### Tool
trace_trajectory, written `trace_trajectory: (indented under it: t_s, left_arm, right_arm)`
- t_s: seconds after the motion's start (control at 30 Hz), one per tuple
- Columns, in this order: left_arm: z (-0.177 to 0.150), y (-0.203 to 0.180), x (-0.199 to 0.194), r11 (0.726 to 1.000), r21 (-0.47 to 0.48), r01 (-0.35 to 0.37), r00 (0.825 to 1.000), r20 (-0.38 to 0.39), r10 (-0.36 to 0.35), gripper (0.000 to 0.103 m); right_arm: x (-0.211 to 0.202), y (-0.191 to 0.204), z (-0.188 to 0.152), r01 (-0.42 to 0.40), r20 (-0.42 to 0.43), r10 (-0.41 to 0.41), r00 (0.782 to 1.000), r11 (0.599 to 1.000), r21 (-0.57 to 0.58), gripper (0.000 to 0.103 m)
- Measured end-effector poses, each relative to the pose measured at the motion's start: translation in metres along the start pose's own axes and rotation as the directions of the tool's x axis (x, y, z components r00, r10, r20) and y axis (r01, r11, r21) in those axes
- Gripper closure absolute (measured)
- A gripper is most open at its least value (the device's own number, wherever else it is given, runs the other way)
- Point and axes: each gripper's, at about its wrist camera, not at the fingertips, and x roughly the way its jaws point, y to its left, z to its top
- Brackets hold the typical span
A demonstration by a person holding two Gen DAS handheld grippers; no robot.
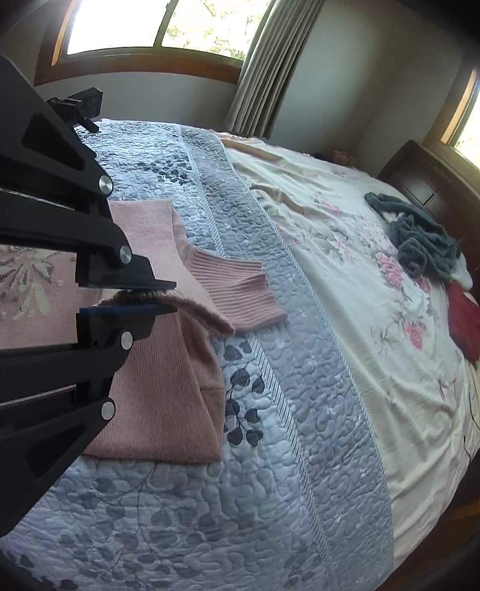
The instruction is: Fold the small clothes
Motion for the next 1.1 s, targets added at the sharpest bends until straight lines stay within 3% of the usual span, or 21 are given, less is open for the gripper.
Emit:
trace_trajectory:
  t_s: [0.4, 0.57, 0.67, 0.77, 0.83, 0.87, 0.97, 1.1]
  left_arm:
    - [0.026, -0.022, 0.075, 0.996, 0.083, -0.039, 0.992, -0.117, 0.048, 0.016]
    - [0.028, -0.023, 0.112, 0.990, 0.125, -0.064, 0.979, -0.186, 0.086, 0.016]
    - [0.028, -0.016, 0.139, 0.983, 0.149, -0.103, 0.962, -0.235, 0.136, 0.016]
    - [0.029, 0.001, 0.162, 0.972, 0.162, -0.172, 0.934, -0.287, 0.213, 0.017]
    - [0.028, 0.006, 0.166, 0.972, 0.170, -0.160, 0.931, -0.301, 0.206, 0.018]
    - [0.027, 0.007, 0.165, 0.971, 0.181, -0.153, 0.934, -0.296, 0.202, 0.018]
    - [0.025, 0.018, 0.168, 0.973, 0.169, -0.157, 0.934, -0.293, 0.202, 0.019]
    - [0.025, 0.024, 0.165, 0.975, 0.148, -0.164, 0.936, -0.290, 0.201, 0.027]
  right_arm:
    - [0.034, -0.083, -0.016, 0.055, -0.059, -0.047, 0.997, 0.989, 0.135, 0.097]
    - [0.055, -0.115, -0.020, 0.086, -0.090, -0.069, 0.994, 0.977, 0.194, 0.097]
    - [0.070, -0.135, -0.023, 0.106, -0.115, -0.082, 0.990, 0.970, 0.218, 0.095]
    - [0.049, -0.141, -0.024, 0.080, -0.028, -0.076, 0.997, 0.969, 0.236, 0.089]
    - [0.026, -0.131, -0.029, 0.026, 0.051, -0.037, 0.998, 0.978, 0.207, 0.089]
    - [0.021, -0.124, -0.035, -0.009, 0.052, 0.000, 0.999, 0.985, 0.173, 0.089]
    - [0.038, -0.110, -0.053, 0.022, -0.036, -0.020, 0.999, 0.998, 0.065, 0.089]
    - [0.057, -0.137, -0.063, 0.090, -0.090, -0.081, 0.993, 0.991, 0.103, 0.103]
